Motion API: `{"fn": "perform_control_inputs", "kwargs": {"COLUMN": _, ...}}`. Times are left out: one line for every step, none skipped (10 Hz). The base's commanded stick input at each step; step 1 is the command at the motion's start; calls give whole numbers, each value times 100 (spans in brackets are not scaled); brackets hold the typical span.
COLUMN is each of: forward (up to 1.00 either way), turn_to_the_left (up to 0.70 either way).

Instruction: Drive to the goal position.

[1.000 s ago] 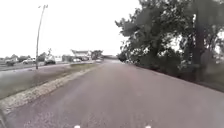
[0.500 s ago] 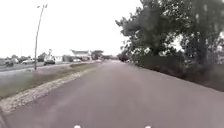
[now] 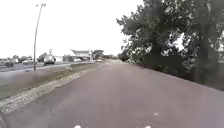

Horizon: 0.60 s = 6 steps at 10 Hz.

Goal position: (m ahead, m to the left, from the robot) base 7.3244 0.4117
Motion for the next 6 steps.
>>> {"fn": "perform_control_inputs", "kwargs": {"forward": 70, "turn_to_the_left": 0}}
{"fn": "perform_control_inputs", "kwargs": {"forward": 70, "turn_to_the_left": 0}}
{"fn": "perform_control_inputs", "kwargs": {"forward": 70, "turn_to_the_left": 0}}
{"fn": "perform_control_inputs", "kwargs": {"forward": 70, "turn_to_the_left": 0}}
{"fn": "perform_control_inputs", "kwargs": {"forward": 70, "turn_to_the_left": 0}}
{"fn": "perform_control_inputs", "kwargs": {"forward": 70, "turn_to_the_left": 0}}
